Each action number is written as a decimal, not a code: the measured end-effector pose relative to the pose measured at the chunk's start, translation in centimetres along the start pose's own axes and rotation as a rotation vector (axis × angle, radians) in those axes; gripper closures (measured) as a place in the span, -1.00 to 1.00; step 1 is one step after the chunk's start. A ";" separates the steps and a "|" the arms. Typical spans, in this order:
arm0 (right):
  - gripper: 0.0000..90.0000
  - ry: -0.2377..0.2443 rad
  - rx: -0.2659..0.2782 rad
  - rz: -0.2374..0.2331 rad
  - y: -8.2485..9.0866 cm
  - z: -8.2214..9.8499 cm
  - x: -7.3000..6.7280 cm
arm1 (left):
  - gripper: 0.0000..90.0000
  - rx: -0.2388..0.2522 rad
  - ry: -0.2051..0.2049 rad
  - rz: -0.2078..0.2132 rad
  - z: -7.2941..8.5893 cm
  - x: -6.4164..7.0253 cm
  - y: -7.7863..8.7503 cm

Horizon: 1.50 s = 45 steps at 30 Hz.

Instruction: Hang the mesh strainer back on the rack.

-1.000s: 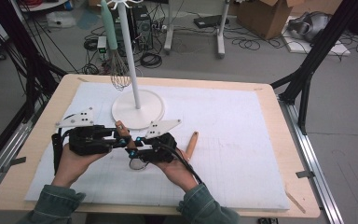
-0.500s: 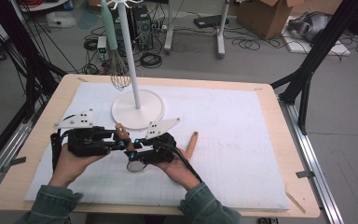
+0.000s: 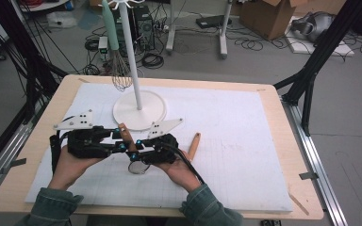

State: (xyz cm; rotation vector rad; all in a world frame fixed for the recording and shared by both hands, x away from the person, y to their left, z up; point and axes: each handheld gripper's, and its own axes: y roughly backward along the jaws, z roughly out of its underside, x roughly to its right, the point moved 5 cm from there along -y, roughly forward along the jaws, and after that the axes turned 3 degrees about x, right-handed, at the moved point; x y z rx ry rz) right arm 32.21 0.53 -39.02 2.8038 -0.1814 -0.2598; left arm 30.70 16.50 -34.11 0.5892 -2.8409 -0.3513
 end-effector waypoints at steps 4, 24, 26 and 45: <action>0.57 -0.012 -0.001 0.018 0.4 -0.1 0.8 | 0.11 0.021 0.008 -0.044 0.5 -0.3 1.0; 0.56 -0.075 0.036 0.127 2.6 -5.2 5.0 | -0.19 -0.009 0.052 -0.222 6.0 -2.9 5.1; 0.56 -0.074 0.040 0.136 2.8 -5.9 5.4 | -0.26 -0.019 0.051 -0.246 6.2 -3.2 5.4; 0.56 -0.034 0.049 0.169 3.1 -10.8 7.3 | -0.52 -0.031 0.056 -0.304 7.1 -4.0 6.5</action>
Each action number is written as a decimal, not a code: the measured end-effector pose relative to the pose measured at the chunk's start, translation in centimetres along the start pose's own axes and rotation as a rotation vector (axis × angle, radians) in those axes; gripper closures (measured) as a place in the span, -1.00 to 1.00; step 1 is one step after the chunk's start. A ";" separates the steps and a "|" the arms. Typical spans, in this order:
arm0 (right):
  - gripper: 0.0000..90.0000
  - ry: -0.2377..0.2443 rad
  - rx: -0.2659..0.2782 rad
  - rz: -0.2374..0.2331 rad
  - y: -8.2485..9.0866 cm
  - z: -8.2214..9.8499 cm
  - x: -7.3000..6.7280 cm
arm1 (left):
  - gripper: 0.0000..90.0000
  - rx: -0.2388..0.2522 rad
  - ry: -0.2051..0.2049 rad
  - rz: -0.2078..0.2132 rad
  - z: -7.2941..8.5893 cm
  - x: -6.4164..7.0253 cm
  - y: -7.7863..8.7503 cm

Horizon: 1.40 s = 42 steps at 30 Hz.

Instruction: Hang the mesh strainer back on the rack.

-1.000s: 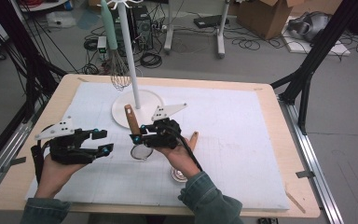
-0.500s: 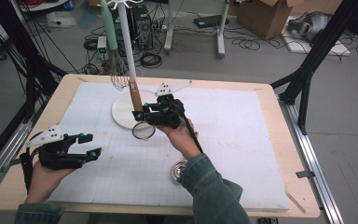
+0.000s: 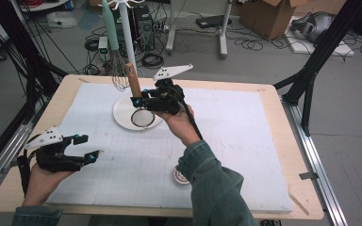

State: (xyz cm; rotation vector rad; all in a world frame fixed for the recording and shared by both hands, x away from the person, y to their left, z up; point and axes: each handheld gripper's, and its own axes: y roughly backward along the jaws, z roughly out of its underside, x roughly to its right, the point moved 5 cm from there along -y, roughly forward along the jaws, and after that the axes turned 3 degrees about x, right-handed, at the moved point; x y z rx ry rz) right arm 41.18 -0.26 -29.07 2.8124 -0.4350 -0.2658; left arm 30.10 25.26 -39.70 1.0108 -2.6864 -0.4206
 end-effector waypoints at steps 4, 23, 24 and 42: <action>0.56 0.006 -0.008 0.008 -0.1 -0.8 0.3 | -0.53 0.002 -0.004 -0.005 -0.1 0.0 0.0; 0.56 0.023 0.011 0.039 -0.1 -4.6 1.3 | -0.66 -0.003 0.002 -0.037 0.1 -0.5 0.3; 0.56 0.022 0.011 0.042 -0.2 -4.7 1.4 | -0.66 -0.002 0.000 -0.036 0.1 -0.6 0.3; 0.56 0.038 0.018 0.070 -0.8 -7.6 2.2 | -0.69 -0.003 0.000 -0.055 0.2 -0.8 0.5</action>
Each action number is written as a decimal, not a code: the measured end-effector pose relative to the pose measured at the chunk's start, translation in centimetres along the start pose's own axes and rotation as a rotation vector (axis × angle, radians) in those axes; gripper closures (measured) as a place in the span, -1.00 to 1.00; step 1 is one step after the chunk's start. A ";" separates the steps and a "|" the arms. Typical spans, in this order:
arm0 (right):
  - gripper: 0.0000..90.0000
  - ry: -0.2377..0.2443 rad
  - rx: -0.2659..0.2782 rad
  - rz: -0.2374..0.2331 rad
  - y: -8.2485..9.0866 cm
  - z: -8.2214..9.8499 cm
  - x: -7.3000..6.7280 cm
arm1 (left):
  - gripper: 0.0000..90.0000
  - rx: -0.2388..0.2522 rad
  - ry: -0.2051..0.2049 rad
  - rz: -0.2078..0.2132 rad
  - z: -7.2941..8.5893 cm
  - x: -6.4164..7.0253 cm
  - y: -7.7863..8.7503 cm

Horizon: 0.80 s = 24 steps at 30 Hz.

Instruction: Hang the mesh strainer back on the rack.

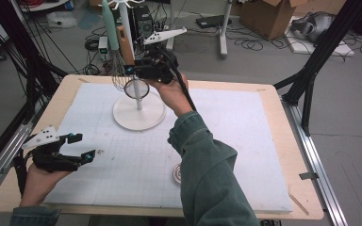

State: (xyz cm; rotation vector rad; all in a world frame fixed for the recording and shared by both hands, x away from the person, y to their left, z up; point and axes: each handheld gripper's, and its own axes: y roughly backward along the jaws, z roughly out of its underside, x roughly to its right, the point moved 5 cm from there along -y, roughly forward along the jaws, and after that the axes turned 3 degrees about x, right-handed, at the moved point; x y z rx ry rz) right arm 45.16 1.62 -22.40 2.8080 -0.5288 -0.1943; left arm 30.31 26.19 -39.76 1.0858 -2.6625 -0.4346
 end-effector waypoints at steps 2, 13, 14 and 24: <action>0.56 0.001 -0.002 0.004 -0.2 -0.4 0.0 | -0.69 -0.001 0.000 0.000 0.0 0.0 0.0; 0.56 0.008 -0.003 0.041 -0.9 -2.4 0.5 | -0.69 0.012 0.004 -0.004 -0.1 -0.2 0.3; 0.56 0.014 -0.003 0.046 -1.0 -2.6 0.6 | -0.69 0.013 0.003 -0.003 -0.1 -0.2 0.3; 0.56 0.028 -0.024 0.097 -1.7 -4.1 1.0 | -0.69 0.017 0.008 -0.006 -0.1 -0.3 0.4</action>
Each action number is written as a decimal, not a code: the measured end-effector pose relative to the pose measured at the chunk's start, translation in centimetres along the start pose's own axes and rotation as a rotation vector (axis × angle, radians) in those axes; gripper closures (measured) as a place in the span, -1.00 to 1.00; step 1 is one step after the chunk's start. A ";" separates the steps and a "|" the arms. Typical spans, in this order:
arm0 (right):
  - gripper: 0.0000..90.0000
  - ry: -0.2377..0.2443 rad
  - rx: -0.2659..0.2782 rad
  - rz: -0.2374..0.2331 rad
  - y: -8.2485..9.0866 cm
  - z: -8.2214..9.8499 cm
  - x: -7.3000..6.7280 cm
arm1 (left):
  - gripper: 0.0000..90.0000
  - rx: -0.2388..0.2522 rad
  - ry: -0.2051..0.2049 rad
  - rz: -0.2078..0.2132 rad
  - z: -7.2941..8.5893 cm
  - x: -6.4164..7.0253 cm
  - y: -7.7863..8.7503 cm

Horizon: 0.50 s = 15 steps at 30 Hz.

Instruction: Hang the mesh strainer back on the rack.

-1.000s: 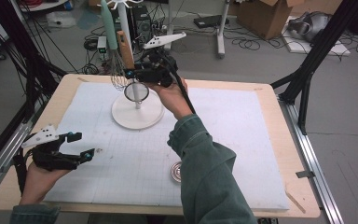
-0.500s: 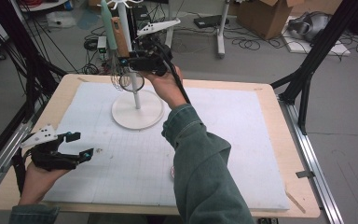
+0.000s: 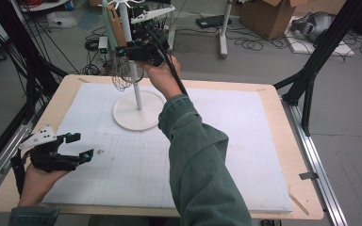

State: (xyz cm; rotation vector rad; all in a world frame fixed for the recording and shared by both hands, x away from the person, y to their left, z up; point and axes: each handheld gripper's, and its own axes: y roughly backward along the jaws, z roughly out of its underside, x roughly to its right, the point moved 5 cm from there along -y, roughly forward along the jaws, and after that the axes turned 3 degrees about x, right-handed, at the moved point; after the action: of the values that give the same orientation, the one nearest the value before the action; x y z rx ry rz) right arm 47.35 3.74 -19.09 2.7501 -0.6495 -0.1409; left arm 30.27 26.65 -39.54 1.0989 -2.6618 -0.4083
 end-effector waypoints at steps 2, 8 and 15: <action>0.56 -0.007 0.005 0.010 -0.1 -0.2 0.2 | -0.69 0.001 0.002 0.002 0.0 0.0 0.0; 0.56 -0.014 -0.007 0.040 -0.4 0.0 0.7 | -0.69 0.008 0.005 -0.001 -0.1 -0.1 0.2; 0.56 -0.018 -0.015 0.059 -0.6 0.0 1.0 | -0.69 0.006 0.004 0.001 0.0 -0.1 0.2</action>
State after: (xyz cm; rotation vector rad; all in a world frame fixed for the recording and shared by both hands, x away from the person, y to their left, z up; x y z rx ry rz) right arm 48.53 3.78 -19.35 2.7146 -0.7308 -0.1562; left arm 30.24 26.83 -39.46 1.0989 -2.6612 -0.3976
